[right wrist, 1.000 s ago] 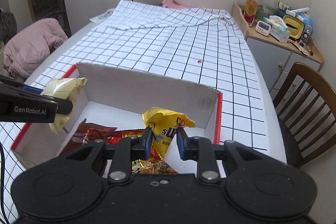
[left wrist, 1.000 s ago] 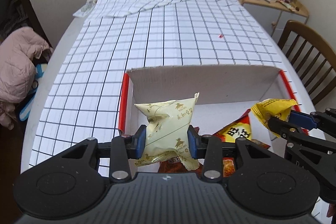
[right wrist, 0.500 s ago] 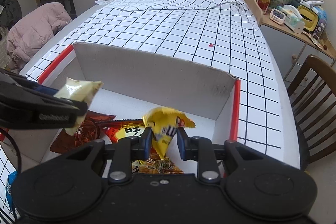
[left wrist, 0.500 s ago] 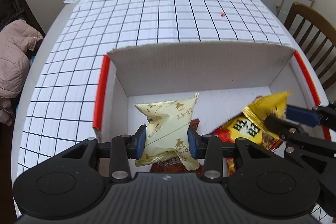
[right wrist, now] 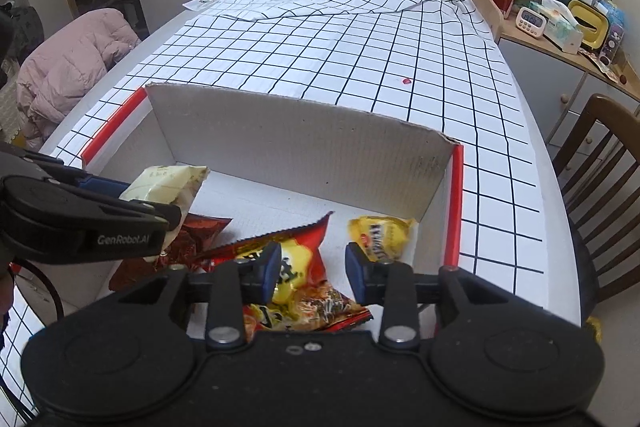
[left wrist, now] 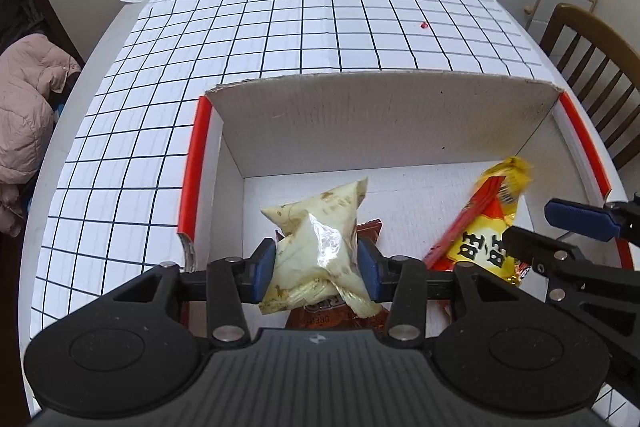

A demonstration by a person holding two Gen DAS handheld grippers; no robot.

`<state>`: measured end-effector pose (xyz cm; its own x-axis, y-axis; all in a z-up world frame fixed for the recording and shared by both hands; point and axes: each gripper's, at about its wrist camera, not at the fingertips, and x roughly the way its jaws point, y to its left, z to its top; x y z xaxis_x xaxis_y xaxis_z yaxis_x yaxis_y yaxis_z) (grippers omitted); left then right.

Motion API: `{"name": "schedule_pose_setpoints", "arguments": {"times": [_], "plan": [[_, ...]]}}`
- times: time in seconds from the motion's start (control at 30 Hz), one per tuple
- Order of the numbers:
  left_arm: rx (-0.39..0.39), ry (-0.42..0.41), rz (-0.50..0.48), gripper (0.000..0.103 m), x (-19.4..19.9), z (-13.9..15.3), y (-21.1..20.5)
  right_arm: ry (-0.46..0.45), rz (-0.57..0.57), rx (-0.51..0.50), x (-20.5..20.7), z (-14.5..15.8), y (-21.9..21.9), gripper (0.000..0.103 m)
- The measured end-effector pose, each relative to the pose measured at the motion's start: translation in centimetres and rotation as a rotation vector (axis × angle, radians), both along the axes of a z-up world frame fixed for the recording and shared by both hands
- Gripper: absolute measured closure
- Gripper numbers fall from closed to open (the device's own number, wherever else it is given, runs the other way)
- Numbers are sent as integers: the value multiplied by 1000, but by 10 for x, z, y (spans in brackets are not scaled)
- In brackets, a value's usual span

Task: Organize snacks
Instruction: 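Open both tools to release the bags inside the red box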

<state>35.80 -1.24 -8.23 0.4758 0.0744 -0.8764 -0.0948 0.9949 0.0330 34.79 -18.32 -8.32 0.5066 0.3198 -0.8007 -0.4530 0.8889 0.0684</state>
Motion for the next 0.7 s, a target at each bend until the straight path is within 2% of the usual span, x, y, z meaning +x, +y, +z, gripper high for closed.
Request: {"name": "schedule_pose_setpoints", "arguments": {"times": [0.13, 0.5, 0.7], "plan": [[-16, -25, 3, 47, -7, 8, 3, -8, -15, 13, -7, 5, -2, 61], [-34, -98, -31, 45, -43, 36, 3, -75, -46, 65, -39, 33, -7, 35], [-46, -141, -50, 44, -68, 54, 3, -114, -52, 80, -61, 48, -8, 28]]}}
